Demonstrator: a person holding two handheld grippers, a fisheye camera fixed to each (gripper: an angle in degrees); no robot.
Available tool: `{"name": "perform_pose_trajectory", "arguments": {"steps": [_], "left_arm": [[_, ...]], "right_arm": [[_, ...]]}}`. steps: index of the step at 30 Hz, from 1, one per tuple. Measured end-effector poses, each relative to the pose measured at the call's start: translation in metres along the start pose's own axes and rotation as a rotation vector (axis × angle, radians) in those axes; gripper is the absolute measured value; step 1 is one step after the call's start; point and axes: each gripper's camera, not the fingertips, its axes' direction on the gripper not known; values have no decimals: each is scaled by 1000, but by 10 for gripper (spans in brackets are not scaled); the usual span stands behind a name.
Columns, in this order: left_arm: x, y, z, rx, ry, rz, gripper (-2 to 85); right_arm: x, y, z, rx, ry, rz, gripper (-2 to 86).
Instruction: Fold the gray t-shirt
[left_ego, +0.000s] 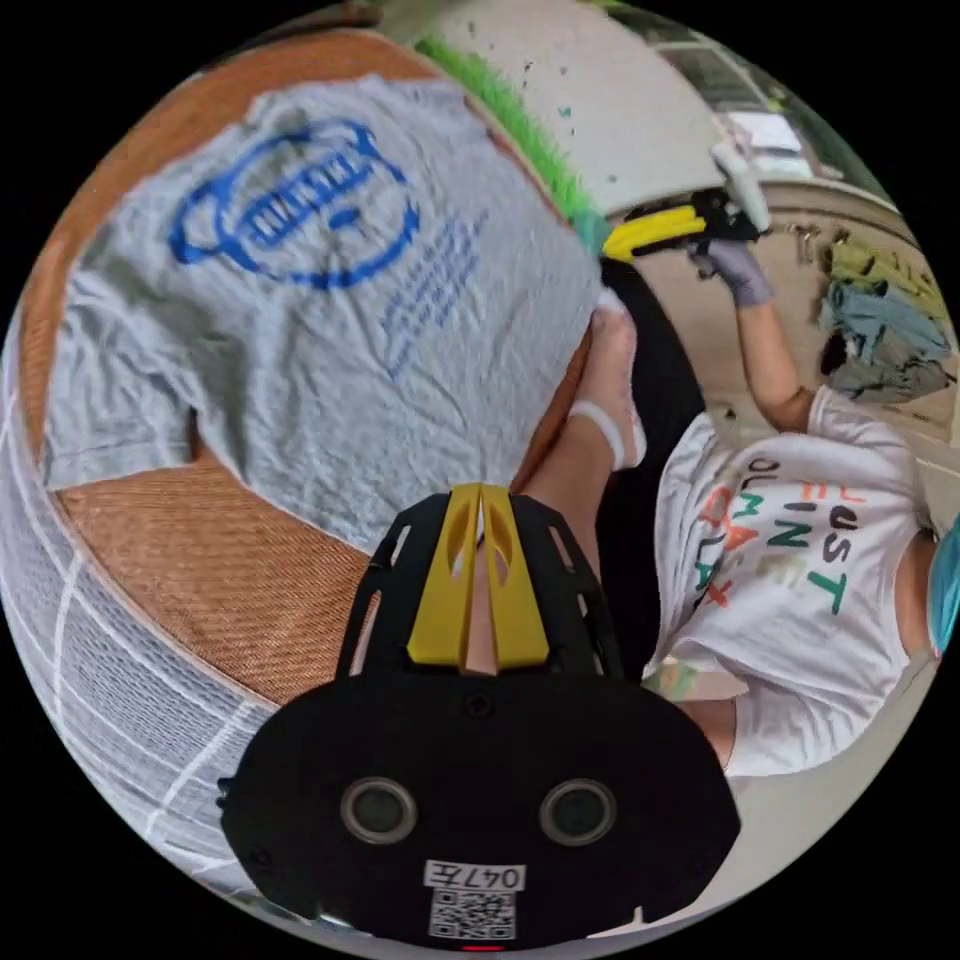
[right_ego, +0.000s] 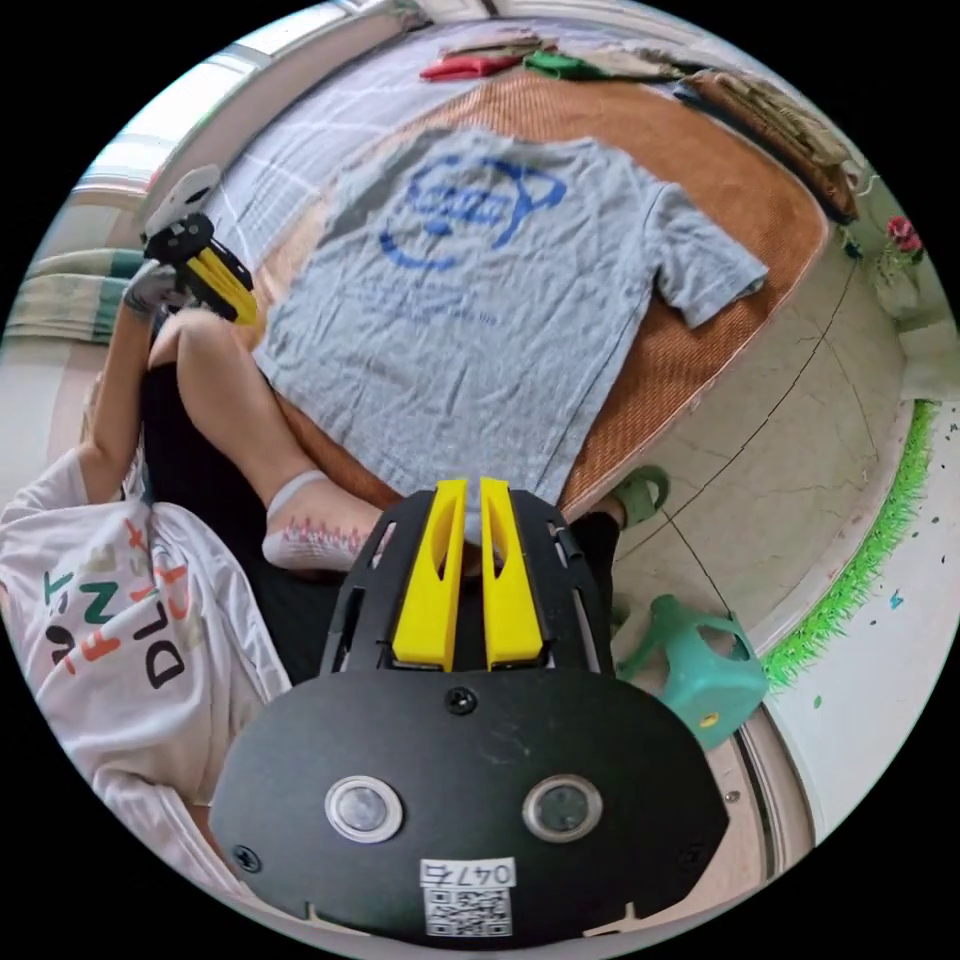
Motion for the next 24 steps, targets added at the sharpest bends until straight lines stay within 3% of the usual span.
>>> {"name": "perform_pose_trajectory", "arguments": {"steps": [2, 5, 8, 14, 24], "left_arm": [[-17, 22, -57, 283, -72, -128, -10], [-54, 44, -100, 471, -252, -401, -10], [-87, 42, -97, 447, -313, -511, -10], [-100, 35, -63, 266, -454, -539, -10], [-56, 144, -60, 542, -470, -641, -10]], "right_arm": [[5, -11, -23, 142, -5, 16, -1], [14, -42, -37, 267, 53, 47, 1], [17, -86, -41, 345, 80, 39, 2], [-6, -187, -35, 416, 88, -88, 1], [-43, -309, 38, 301, 211, -210, -9]]}}
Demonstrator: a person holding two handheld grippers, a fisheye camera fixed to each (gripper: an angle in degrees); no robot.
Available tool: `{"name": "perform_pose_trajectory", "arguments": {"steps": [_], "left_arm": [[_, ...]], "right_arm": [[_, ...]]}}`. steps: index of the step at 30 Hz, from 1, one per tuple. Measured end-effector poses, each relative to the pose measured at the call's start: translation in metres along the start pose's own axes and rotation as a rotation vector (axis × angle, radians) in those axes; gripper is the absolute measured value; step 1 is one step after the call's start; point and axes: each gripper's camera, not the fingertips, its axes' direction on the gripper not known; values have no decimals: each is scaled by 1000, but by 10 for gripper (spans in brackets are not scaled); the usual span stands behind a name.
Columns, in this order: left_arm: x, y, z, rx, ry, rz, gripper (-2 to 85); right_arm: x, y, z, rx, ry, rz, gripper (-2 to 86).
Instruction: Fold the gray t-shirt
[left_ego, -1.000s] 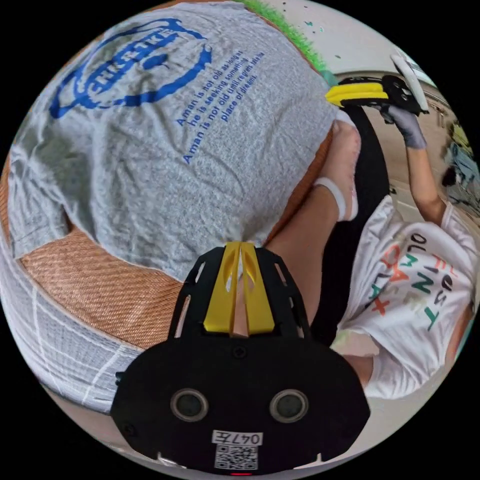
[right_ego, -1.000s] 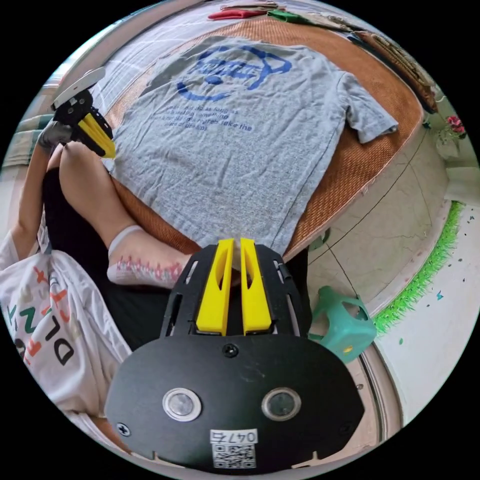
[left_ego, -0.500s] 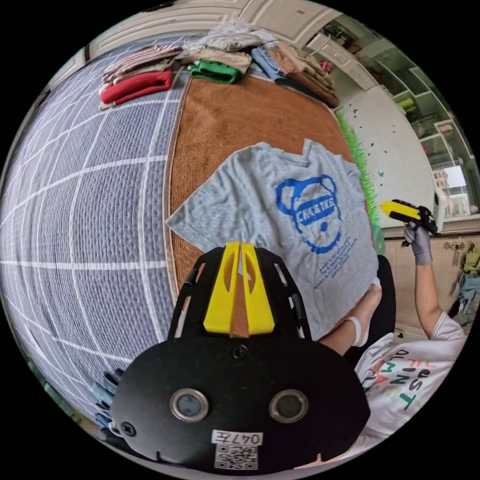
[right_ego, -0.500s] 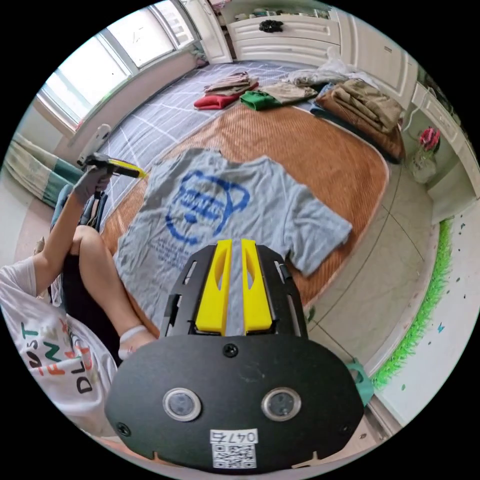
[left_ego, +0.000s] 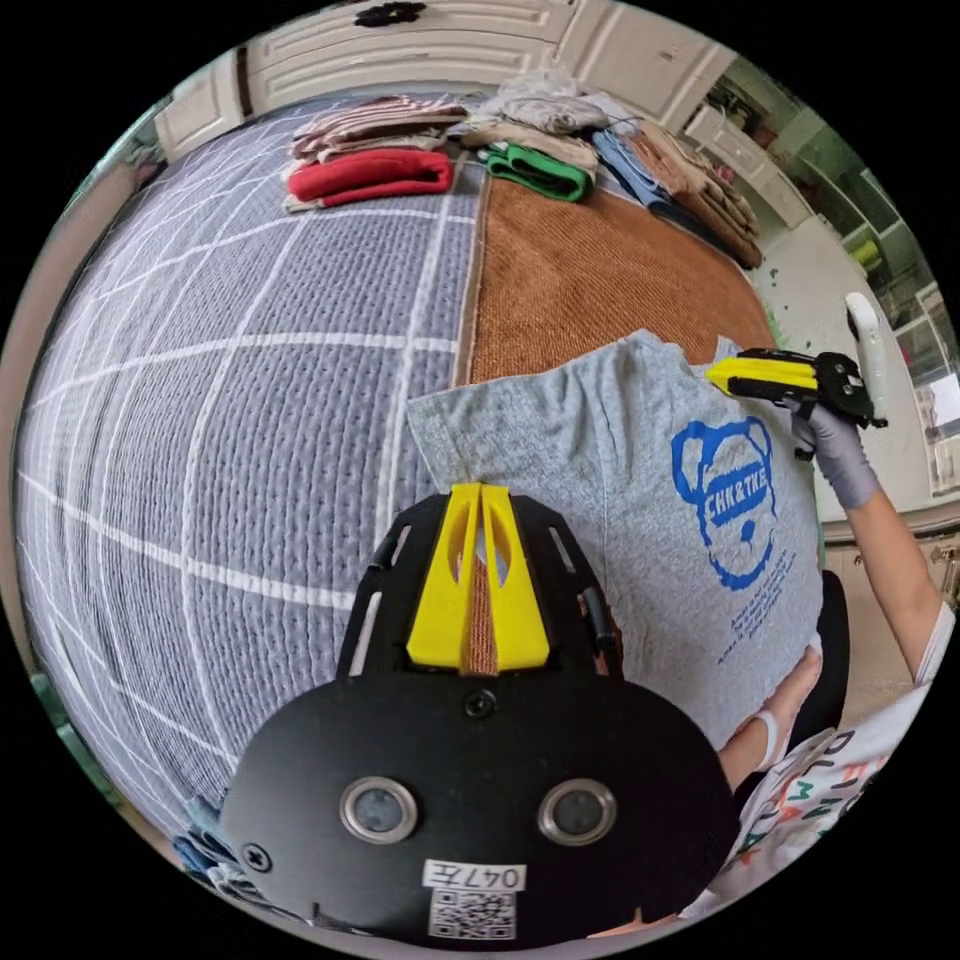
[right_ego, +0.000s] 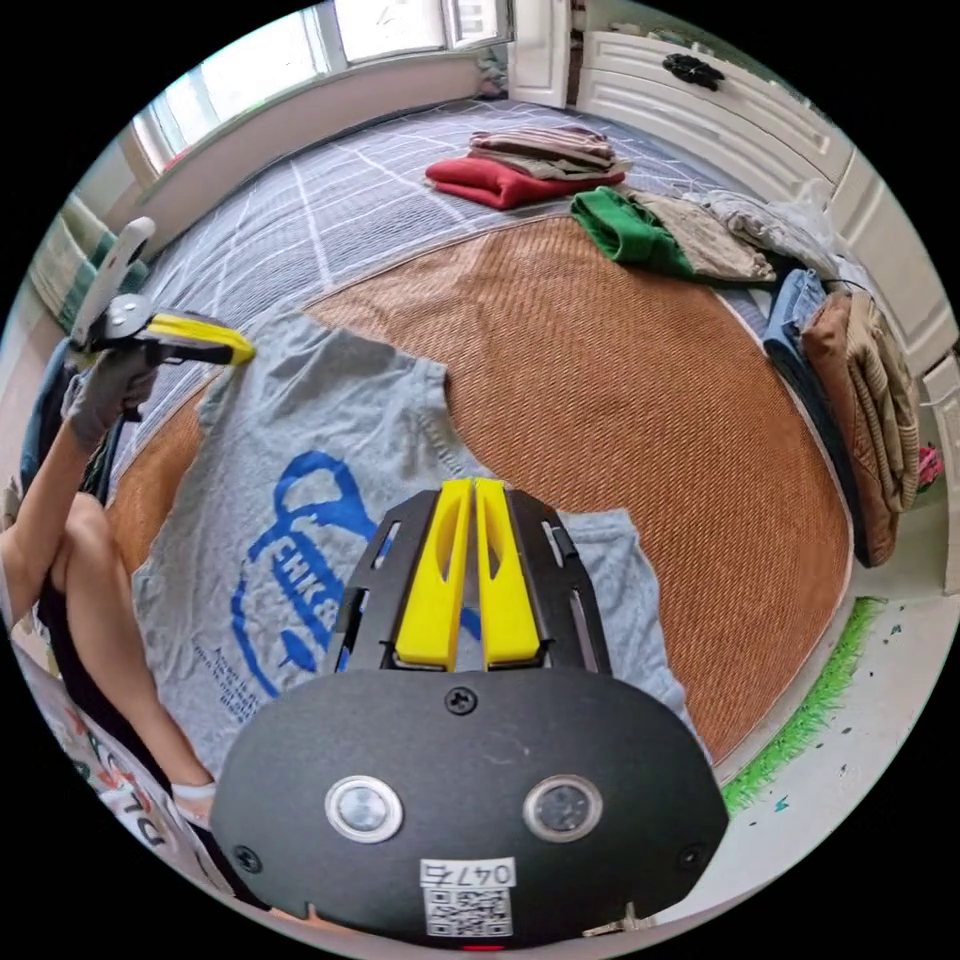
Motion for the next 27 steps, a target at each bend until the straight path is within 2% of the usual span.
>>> {"name": "perform_pose_trajectory", "arguments": {"steps": [4, 6, 8, 10, 12, 16, 18, 21, 23, 25, 27], "left_arm": [[6, 47, -27, 74, -83, -12, -10], [13, 69, -37, 84, -95, -2, -10], [19, 99, -55, 92, -97, 10, -10], [21, 122, -73, 108, -105, 0, -10], [22, 147, -96, 147, -114, -24, -10], [28, 214, -161, 313, -52, -22, -10], [36, 249, -191, 412, -36, 3, -10], [64, 310, -243, 568, -180, 41, -10], [101, 353, -286, 708, -360, 67, -10], [128, 384, -317, 842, -424, 65, -10], [149, 406, -342, 924, -374, 56, -10]], "right_arm": [[12, -12, 13, 6, 97, 95, -11], [20, -9, 14, -5, 47, 134, -11], [23, 15, -12, 103, -44, 184, -11], [17, 41, -34, 176, -67, 172, -11], [11, 70, -47, 169, -69, 186, -10], [-7, 182, -85, 293, -129, 323, -11], [-25, 239, -104, 331, -88, 367, -11], [-63, 327, -124, 296, 72, 428, -12], [-88, 385, -131, 309, -11, 483, -12], [-104, 413, -130, 302, -78, 500, -12], [-118, 429, -126, 264, -62, 491, -12]]}}
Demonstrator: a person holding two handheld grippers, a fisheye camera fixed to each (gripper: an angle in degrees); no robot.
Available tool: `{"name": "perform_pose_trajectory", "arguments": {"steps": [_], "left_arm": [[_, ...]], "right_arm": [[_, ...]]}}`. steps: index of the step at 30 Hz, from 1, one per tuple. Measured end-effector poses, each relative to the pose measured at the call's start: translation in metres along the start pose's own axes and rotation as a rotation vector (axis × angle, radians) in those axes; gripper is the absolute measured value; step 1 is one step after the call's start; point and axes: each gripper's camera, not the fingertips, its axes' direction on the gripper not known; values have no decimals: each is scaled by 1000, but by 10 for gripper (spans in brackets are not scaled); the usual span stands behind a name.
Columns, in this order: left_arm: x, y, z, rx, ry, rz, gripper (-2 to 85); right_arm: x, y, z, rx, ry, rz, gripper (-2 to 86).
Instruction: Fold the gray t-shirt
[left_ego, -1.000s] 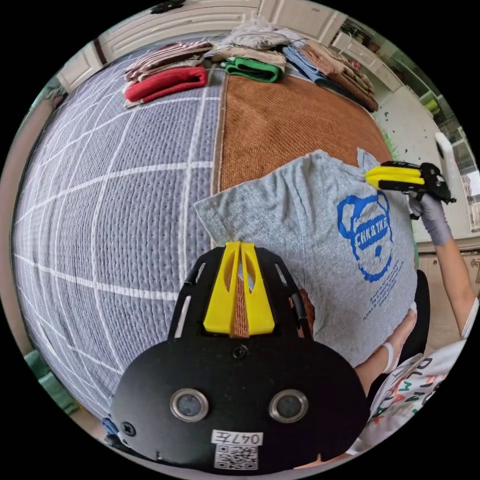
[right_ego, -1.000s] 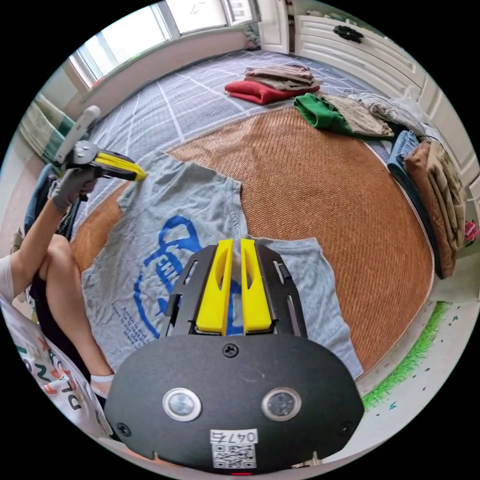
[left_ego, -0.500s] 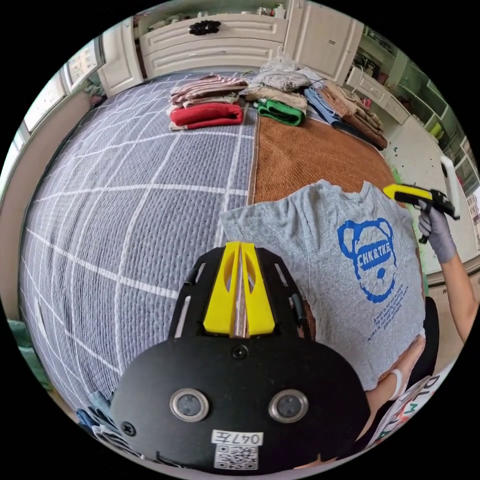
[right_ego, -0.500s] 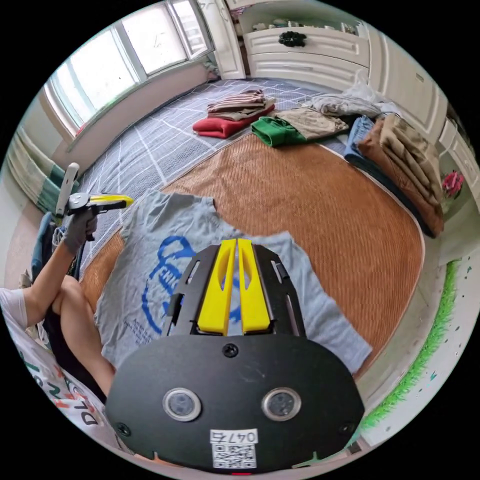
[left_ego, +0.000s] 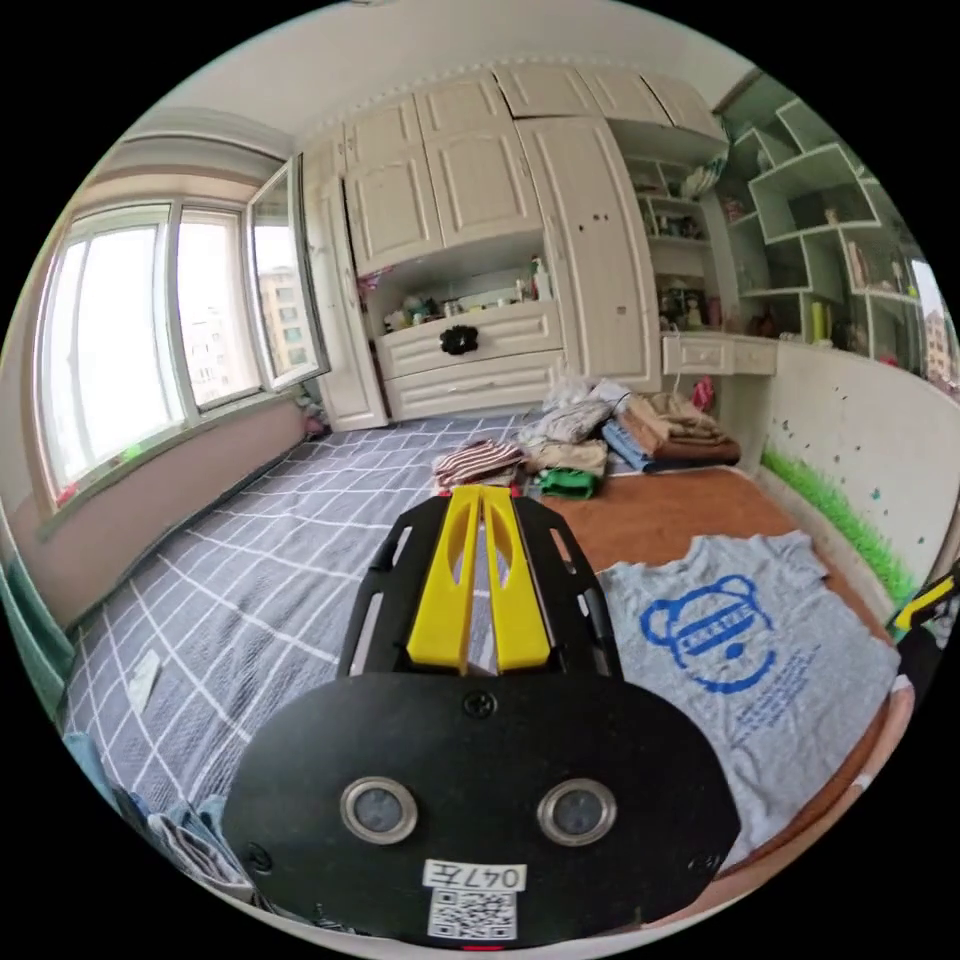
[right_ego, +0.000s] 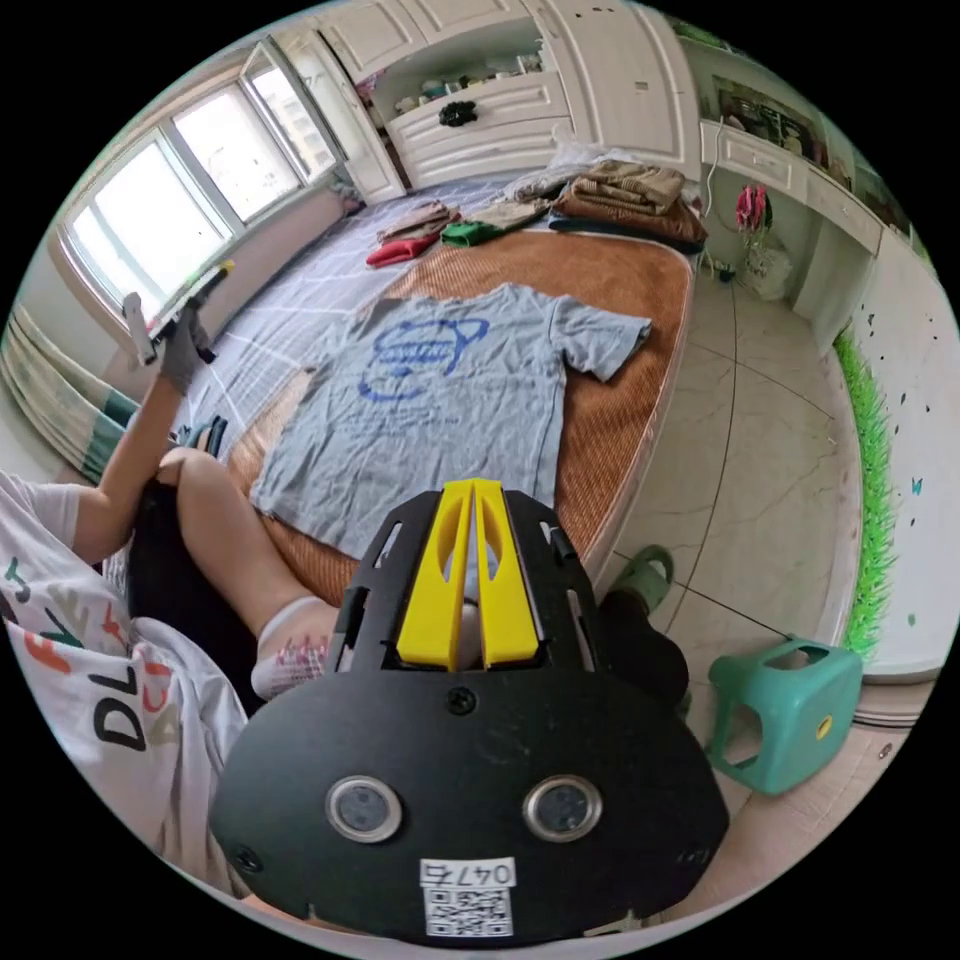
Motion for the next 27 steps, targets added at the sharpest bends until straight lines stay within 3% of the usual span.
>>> {"name": "perform_pose_trajectory", "arguments": {"steps": [4, 9, 13, 16, 20, 27], "left_arm": [[31, -18, -43, -139, 255, 74, -10], [85, 16, -74, -368, 289, 296, -10], [90, 65, -74, -380, 261, 171, -10], [92, 75, -57, -484, 199, 193, -10], [71, 82, -48, -481, 269, -3, -10], [85, 95, -30, -560, 257, 36, -10]], "right_arm": [[0, 15, 12, -132, 61, -1, -12], [18, 29, 26, -212, 3, 25, -12], [28, 51, 36, -250, 4, 42, -12], [27, 60, 35, -243, 15, 23, -12], [28, 74, 37, -221, 7, 17, -12], [24, 93, 32, -135, -84, -34, -12]]}}
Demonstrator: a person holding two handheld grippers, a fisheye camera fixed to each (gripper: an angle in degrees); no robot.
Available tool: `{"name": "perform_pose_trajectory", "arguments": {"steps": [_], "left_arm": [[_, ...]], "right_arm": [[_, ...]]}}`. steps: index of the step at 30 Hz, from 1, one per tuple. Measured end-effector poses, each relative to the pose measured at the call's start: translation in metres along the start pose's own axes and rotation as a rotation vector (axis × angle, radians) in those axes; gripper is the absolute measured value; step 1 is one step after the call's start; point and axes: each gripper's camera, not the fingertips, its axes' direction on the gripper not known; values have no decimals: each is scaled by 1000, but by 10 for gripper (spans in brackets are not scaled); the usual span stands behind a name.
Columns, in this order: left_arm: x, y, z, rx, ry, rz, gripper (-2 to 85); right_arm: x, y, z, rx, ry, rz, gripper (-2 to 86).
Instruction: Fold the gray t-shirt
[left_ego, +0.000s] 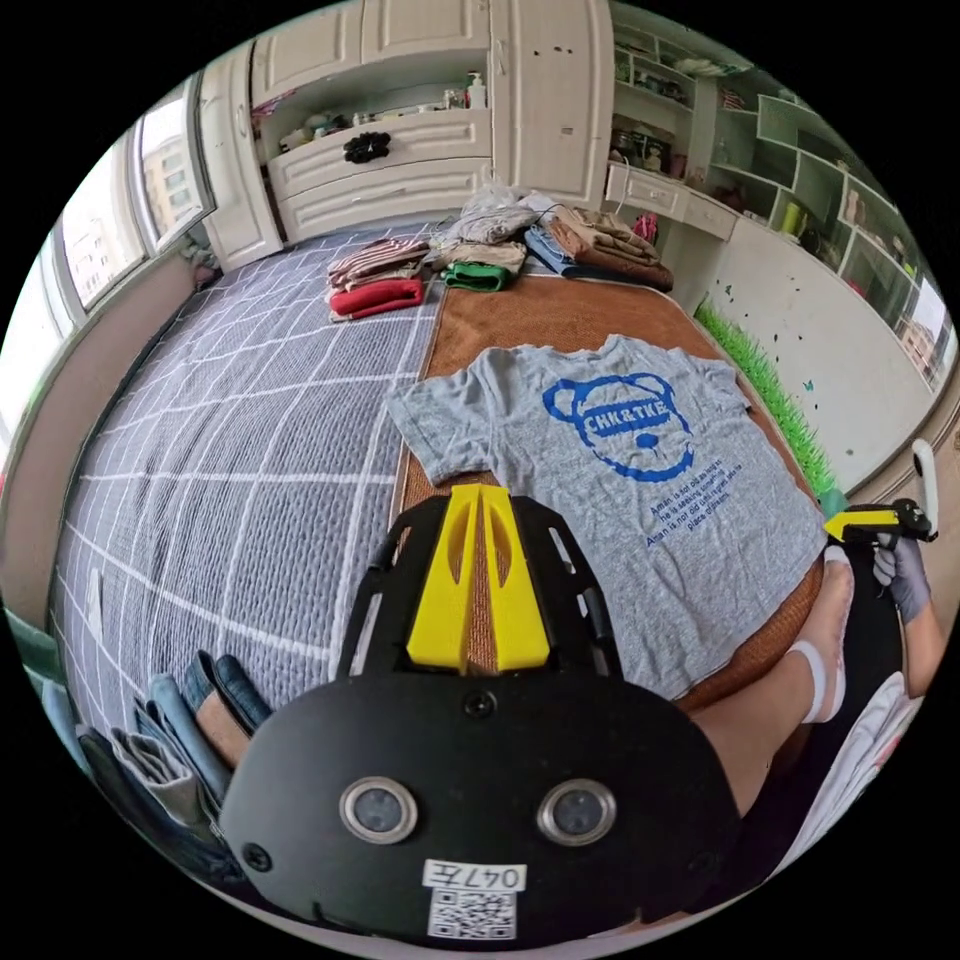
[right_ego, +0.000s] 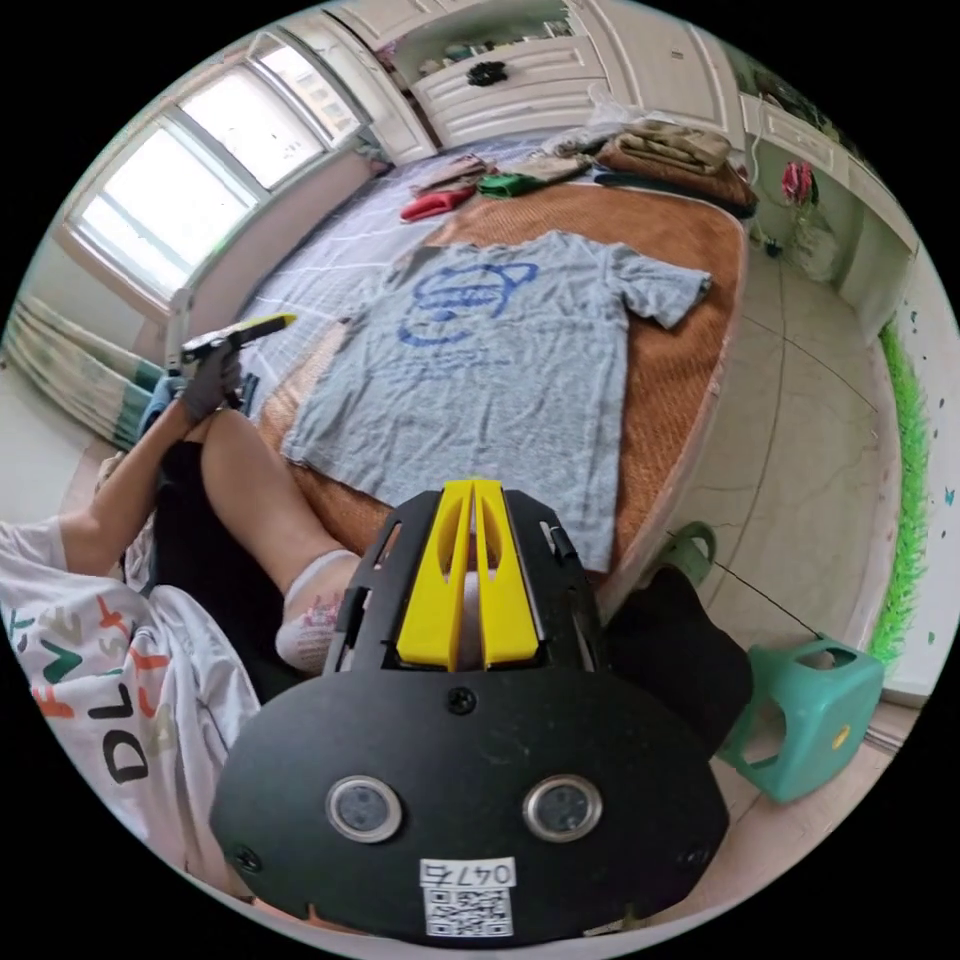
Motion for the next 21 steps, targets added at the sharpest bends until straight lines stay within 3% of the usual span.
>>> {"name": "perform_pose_trajectory", "arguments": {"steps": [5, 10, 15, 21], "left_arm": [[38, -8, 29, -88, -86, 152, -10], [50, -6, 52, -117, -80, 190, -10], [11, 6, 65, -76, 14, 21, -10], [-39, 35, 88, -21, 114, -191, -10]], "right_arm": [[-15, 11, 21, 81, -267, -39, -12], [-29, 22, 58, 47, -361, -66, -12], [-42, 20, 77, -31, -283, -158, -12], [-24, 21, 88, -47, -318, -111, -12]]}}
